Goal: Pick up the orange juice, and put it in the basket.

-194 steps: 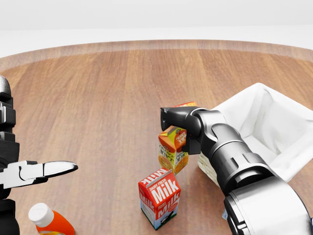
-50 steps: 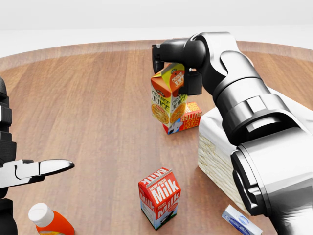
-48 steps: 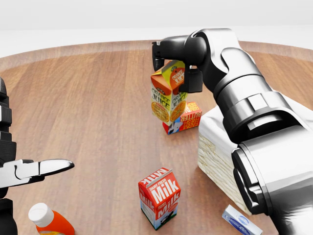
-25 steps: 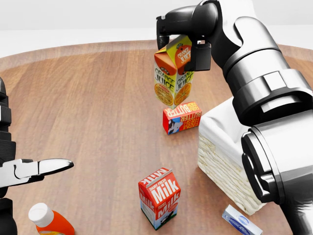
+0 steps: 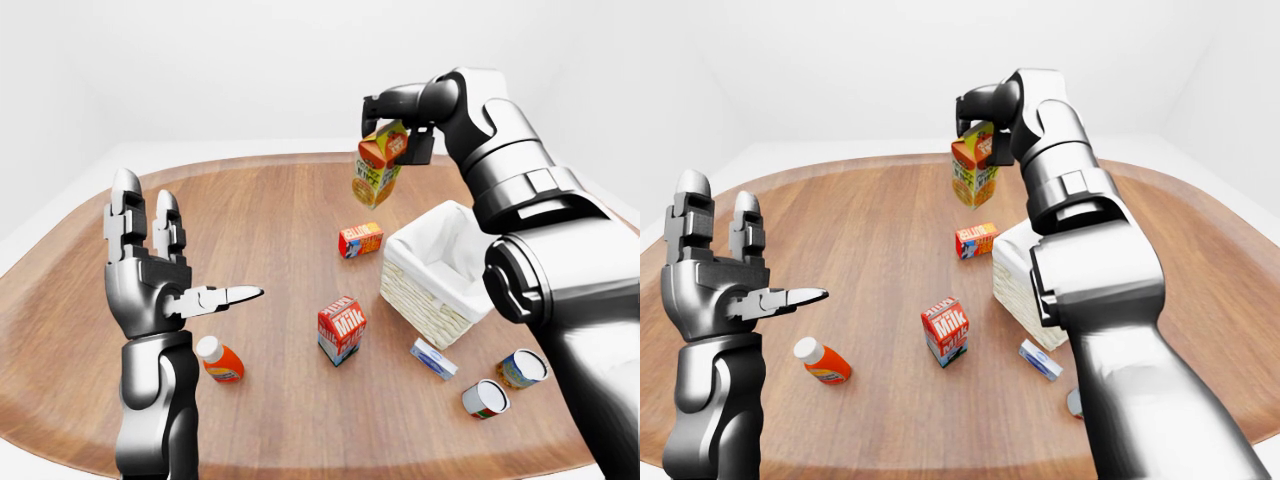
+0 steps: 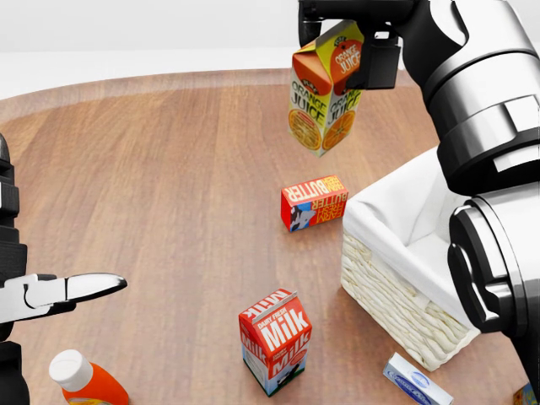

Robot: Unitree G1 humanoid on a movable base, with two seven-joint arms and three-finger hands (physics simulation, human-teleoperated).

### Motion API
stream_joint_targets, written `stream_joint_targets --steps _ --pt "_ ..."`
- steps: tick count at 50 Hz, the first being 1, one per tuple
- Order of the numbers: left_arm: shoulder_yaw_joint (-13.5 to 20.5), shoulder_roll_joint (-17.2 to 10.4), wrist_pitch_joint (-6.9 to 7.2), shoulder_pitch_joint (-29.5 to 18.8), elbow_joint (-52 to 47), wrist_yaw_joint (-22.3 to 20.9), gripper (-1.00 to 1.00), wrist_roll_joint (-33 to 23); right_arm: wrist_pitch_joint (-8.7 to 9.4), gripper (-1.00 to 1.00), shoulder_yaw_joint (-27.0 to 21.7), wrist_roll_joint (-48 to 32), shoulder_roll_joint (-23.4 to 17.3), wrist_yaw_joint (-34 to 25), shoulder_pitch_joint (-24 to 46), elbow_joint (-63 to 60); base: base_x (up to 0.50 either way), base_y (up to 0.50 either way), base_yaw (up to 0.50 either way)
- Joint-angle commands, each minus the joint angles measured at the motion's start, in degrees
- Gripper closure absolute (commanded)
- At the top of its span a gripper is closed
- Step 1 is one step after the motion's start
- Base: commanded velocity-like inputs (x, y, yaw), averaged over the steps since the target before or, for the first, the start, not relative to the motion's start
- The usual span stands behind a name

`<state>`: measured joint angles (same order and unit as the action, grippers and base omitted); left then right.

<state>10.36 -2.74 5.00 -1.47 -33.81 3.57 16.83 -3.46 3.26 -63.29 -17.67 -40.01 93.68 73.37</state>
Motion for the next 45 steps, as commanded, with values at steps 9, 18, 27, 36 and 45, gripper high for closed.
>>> stream_joint_targets --steps 9,18,27,36,45 --pt "0.04 -0.11 0.0 -0.12 0.51 -0.14 -1.0 -0.14 -1.54 1.0 -1.8 -2.56 -3.76 0.01 0.99 -2.05 0.0 0.0 0.0" --pt "0.08 -0.1 0.0 -0.1 0.25 -0.1 -1.0 -0.1 -1.48 1.0 -2.09 -2.62 -5.01 0.01 0.62 -2.88 0.0 0.0 0.0" --pt "0.08 -0.07 0.0 -0.13 0.22 -0.07 -1.0 -0.12 -1.27 1.0 -2.36 -2.44 -6.15 0.01 -0.03 -3.89 0.0 0.0 0.0" --pt "0.03 -0.06 0.0 -0.13 0.25 -0.07 -1.0 -0.12 -1.39 1.0 -2.56 -2.58 -7.76 0.01 -1.78 -5.39 0.0 0.0 0.0" --pt "0.02 -0.03 0.0 -0.09 0.15 -0.06 -1.0 -0.1 -1.27 1.0 -2.95 -2.49 -8.98 0.01 -3.87 -7.1 0.0 0.0 0.0"
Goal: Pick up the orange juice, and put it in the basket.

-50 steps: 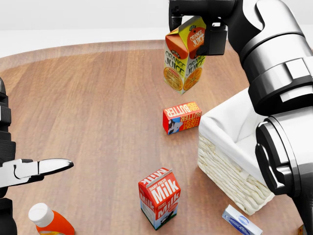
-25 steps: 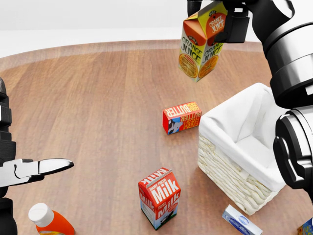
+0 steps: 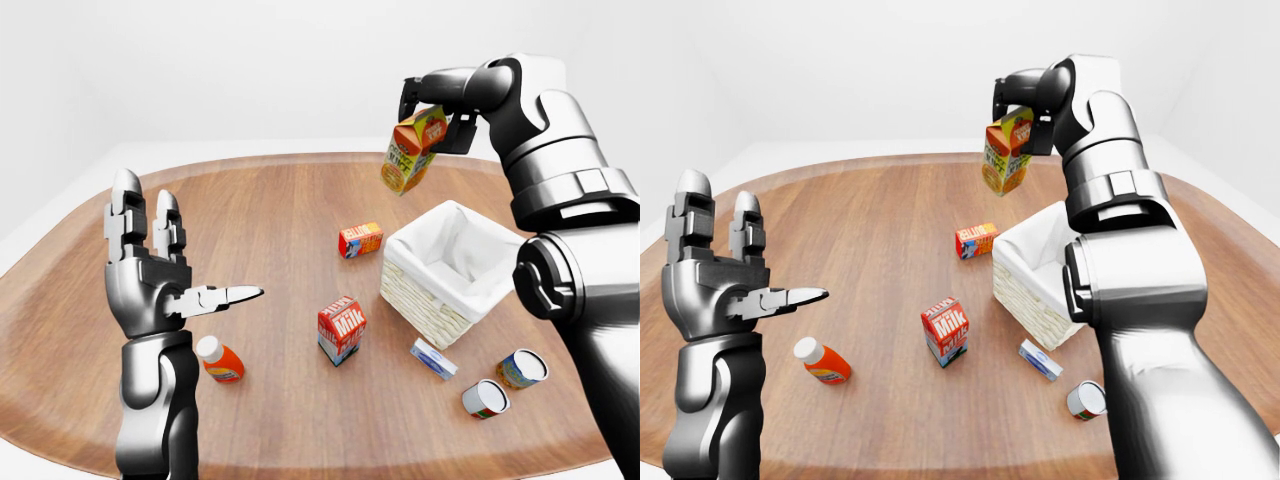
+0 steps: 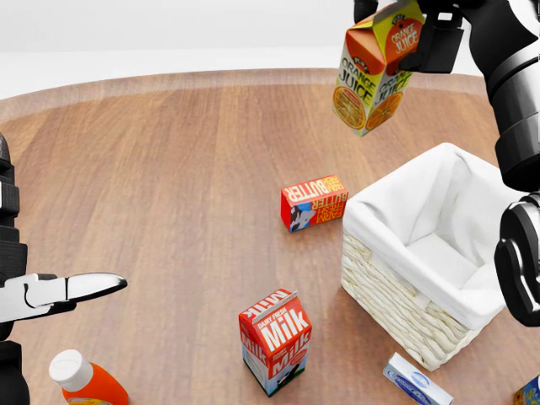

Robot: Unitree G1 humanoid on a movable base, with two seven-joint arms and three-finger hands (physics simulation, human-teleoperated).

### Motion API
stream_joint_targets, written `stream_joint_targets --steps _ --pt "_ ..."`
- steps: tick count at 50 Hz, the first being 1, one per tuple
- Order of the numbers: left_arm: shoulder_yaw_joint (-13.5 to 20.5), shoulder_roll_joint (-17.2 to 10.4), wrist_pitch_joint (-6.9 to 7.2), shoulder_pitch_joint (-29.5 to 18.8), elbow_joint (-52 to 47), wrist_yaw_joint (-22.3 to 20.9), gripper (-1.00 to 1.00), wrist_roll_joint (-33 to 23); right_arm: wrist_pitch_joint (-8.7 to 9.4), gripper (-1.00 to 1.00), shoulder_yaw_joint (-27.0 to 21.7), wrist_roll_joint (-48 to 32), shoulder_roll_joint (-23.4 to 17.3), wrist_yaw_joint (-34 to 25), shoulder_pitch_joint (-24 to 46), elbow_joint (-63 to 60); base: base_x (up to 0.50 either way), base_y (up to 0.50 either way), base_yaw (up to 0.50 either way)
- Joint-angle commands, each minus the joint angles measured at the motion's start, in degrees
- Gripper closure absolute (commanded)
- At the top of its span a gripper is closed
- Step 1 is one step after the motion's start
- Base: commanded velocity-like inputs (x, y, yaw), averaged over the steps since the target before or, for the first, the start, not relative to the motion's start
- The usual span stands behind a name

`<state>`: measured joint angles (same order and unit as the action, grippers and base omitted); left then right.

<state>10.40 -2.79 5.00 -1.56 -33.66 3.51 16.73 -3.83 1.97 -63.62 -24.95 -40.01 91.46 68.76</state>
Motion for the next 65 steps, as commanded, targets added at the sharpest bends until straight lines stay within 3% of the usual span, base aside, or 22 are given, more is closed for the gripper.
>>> stream_joint_targets --steps 1,45,65 --pt "-0.03 0.02 0.0 -0.01 0.01 0.01 -1.0 -0.01 -0.89 1.0 -1.73 -2.14 -1.83 0.01 -1.81 -2.67 0.0 0.0 0.0" --pt "-0.1 0.05 0.0 0.16 0.11 -0.07 -1.0 -0.16 -0.52 1.0 -3.36 -1.16 -5.48 0.01 -9.28 -8.16 0.0 0.0 0.0" --pt "-0.06 0.02 0.0 -0.05 0.26 0.02 -1.0 -0.11 1.06 1.0 -5.06 -0.13 -8.16 0.01 -16.46 -15.34 0.0 0.0 0.0"
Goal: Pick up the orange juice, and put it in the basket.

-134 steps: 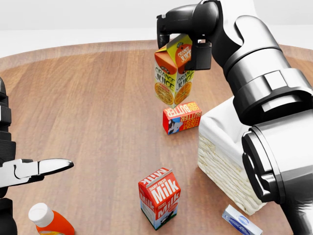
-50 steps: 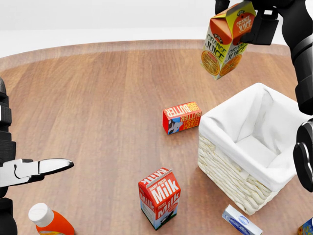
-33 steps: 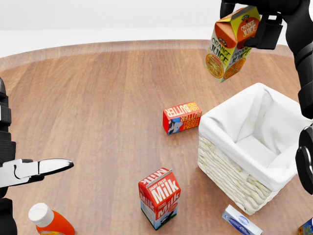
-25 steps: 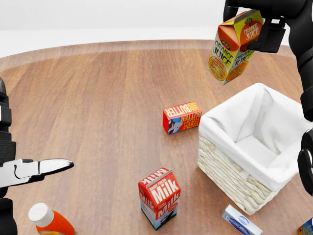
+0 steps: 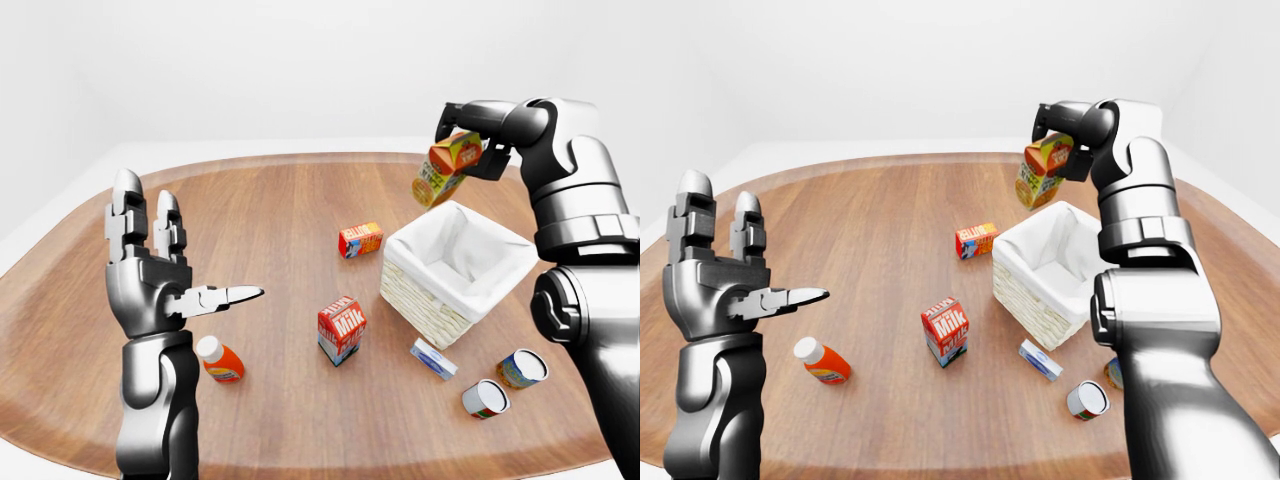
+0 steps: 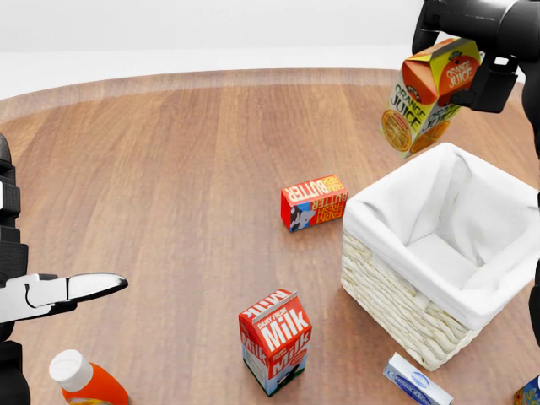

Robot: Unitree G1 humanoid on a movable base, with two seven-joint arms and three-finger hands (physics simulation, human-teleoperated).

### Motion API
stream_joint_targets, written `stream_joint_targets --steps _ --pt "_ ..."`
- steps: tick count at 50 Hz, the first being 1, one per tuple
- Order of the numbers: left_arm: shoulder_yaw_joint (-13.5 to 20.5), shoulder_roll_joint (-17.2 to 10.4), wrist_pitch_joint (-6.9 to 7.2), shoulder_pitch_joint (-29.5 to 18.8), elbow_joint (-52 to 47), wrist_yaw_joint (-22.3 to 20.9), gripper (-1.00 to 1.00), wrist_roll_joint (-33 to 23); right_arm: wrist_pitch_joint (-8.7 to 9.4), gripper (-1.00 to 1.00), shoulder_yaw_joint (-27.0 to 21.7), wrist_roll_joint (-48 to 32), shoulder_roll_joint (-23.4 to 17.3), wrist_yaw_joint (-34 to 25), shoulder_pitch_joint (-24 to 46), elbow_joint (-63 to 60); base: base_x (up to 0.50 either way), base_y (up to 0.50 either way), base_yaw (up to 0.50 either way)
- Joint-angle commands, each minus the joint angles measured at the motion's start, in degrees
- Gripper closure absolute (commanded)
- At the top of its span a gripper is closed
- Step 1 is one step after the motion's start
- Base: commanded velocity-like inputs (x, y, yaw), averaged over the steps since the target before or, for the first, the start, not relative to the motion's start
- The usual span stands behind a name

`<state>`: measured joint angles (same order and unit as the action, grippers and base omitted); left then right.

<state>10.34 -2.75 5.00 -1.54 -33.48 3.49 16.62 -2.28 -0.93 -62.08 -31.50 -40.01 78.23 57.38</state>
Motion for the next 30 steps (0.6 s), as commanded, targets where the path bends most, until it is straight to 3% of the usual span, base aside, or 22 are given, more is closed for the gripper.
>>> stream_joint_targets --steps 1,30 --pt "0.0 -0.02 0.0 -0.07 0.08 0.03 -1.0 0.01 -0.49 1.0 -2.27 -1.52 -1.69 0.01 -3.64 -4.04 0.0 0.0 0.0" --pt "0.0 0.01 0.0 0.05 -0.22 0.09 -1.0 0.05 -0.68 1.0 -2.56 -0.14 -2.65 0.01 -11.35 -4.76 0.0 0.0 0.0"
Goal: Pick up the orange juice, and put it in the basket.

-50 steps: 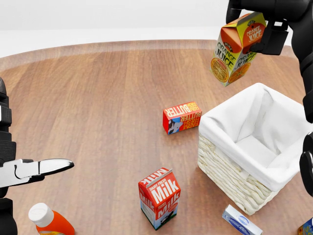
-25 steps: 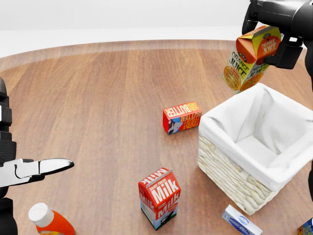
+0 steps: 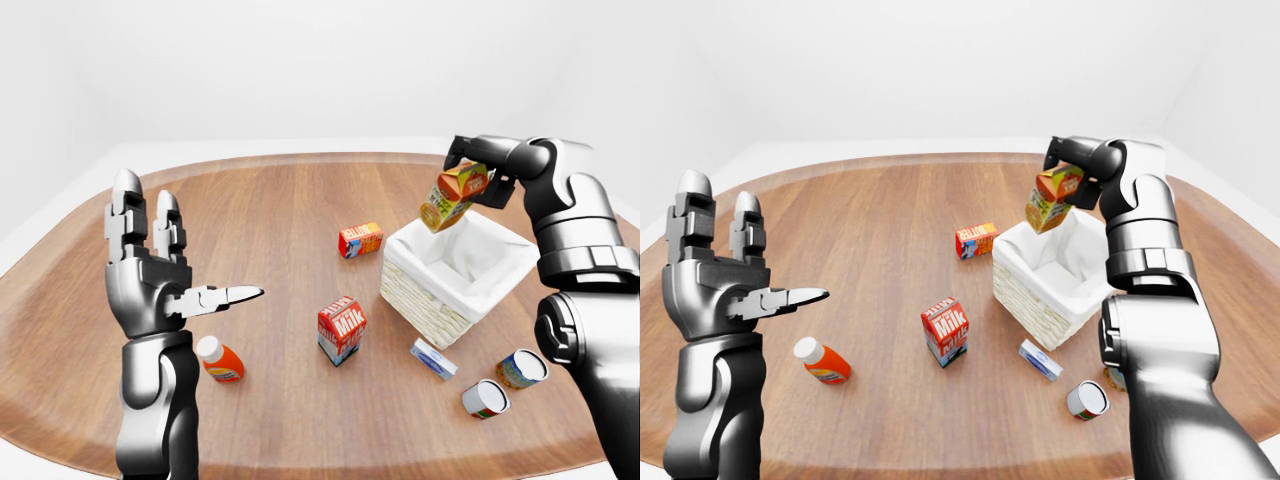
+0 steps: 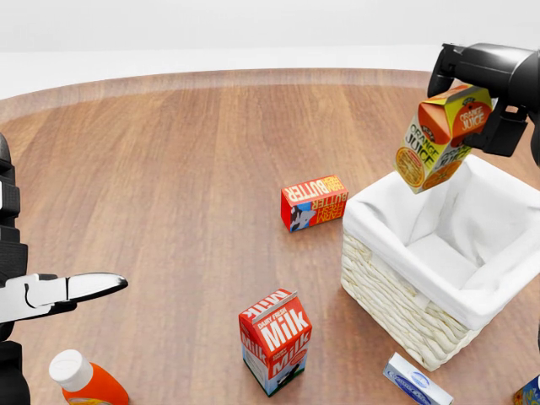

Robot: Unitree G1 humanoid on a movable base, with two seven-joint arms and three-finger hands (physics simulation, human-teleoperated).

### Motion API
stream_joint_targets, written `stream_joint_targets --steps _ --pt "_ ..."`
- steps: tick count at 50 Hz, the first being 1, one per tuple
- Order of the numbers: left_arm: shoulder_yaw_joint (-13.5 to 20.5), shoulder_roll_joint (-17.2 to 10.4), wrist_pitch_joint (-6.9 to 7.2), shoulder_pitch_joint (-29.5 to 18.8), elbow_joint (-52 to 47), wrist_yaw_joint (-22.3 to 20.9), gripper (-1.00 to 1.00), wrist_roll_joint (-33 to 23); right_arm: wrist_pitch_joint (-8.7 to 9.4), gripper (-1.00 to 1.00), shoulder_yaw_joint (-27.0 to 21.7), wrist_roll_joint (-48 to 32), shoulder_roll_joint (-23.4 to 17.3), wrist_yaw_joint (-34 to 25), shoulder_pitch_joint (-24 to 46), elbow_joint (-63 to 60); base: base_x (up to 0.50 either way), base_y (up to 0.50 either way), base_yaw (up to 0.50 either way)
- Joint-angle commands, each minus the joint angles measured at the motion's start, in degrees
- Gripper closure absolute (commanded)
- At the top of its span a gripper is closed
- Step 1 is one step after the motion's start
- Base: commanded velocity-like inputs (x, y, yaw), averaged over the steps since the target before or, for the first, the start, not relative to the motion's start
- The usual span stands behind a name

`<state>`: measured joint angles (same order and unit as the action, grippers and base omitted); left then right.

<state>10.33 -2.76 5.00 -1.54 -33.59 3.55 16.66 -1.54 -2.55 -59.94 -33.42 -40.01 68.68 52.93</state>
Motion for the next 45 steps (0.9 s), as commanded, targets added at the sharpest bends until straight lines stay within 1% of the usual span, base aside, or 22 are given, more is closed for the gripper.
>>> stream_joint_targets --steps 1,4,12,14,17,20,22,25,29,31,34,39,41,44,45 --pt "0.0 0.04 0.0 0.07 -0.11 0.03 -1.0 0.0 -1.73 1.0 -1.01 -2.31 -0.72 0.01 -2.18 -0.49 0.0 0.0 0.0" --pt "-0.01 0.05 0.0 0.09 -0.21 0.05 -1.0 0.02 -1.37 1.0 -1.17 -2.46 -0.68 0.01 -2.97 -1.12 0.0 0.0 0.0" --pt "-0.06 0.08 0.0 0.16 -0.33 0.07 -1.0 0.01 -1.69 1.0 -1.36 -2.81 -0.89 0.01 -4.51 -1.58 0.0 0.0 0.0" --pt "-0.04 0.07 0.0 0.15 -0.28 0.04 -1.0 0.01 -1.52 1.0 -1.47 -2.7 -0.7 0.01 -5.25 -1.96 0.0 0.0 0.0" --pt "-0.01 0.05 0.0 0.1 -0.21 0.02 -1.0 0.02 -1.95 1.0 -1.42 -2.62 -0.6 0.01 -5.24 -1.09 0.0 0.0 0.0" --pt "-0.01 0.05 0.0 0.09 -0.09 -0.01 -1.0 0.0 -2.01 1.0 -1.32 -2.74 -0.61 0.01 -5.51 -0.83 0.0 0.0 0.0" --pt "-0.02 0.07 0.0 0.11 -0.11 0.0 -1.0 0.01 -1.54 1.0 -1.44 -2.69 -0.52 0.01 -6.0 -1.55 0.0 0.0 0.0" --pt "-0.04 0.08 0.0 0.09 -0.04 0.01 -1.0 0.0 -1.31 1.0 -1.51 -2.95 -0.75 0.01 -6.79 -2.25 0.0 0.0 0.0" --pt "-0.08 0.07 0.0 0.07 -0.06 0.05 -1.0 -0.01 -2.01 1.0 -1.34 -3.42 -1.04 0.01 -6.25 -0.63 0.0 0.0 0.0" --pt "-0.1 0.08 0.0 0.09 -0.04 0.05 -1.0 -0.03 -2.87 1.0 -1.1 -3.8 -1.36 1.7 -5.13 1.85 0.0 0.0 0.0" --pt "-0.07 0.07 0.0 0.05 -0.01 0.06 -1.0 -0.01 -3.33 1.0 -0.86 -4.03 -1.54 3.39 -4.31 3.78 0.0 0.0 0.0" --pt "-0.02 0.05 0.0 0.03 -0.08 0.08 -1.0 0.07 -3.13 1.0 -0.66 -4.82 -1.9 5.86 -4.69 4.18 0.0 0.0 0.0" --pt "-0.03 0.04 0.0 0.03 -0.08 0.07 -1.0 0.06 -2.68 1.0 -0.66 -5.1 -1.98 6.57 -5.11 4.11 0.0 0.0 0.0" --pt "-0.02 0.04 0.0 0.04 -0.08 0.09 -1.0 0.07 -2.46 1.0 -0.8 -5.11 -1.96 7.02 -5.46 3.87 0.0 0.0 0.0" --pt "-0.03 0.03 0.0 0.03 -0.08 0.06 -1.0 0.08 -1.98 1.0 -0.75 -5.38 -1.95 7.37 -5.91 3.41 0.0 0.0 0.0"
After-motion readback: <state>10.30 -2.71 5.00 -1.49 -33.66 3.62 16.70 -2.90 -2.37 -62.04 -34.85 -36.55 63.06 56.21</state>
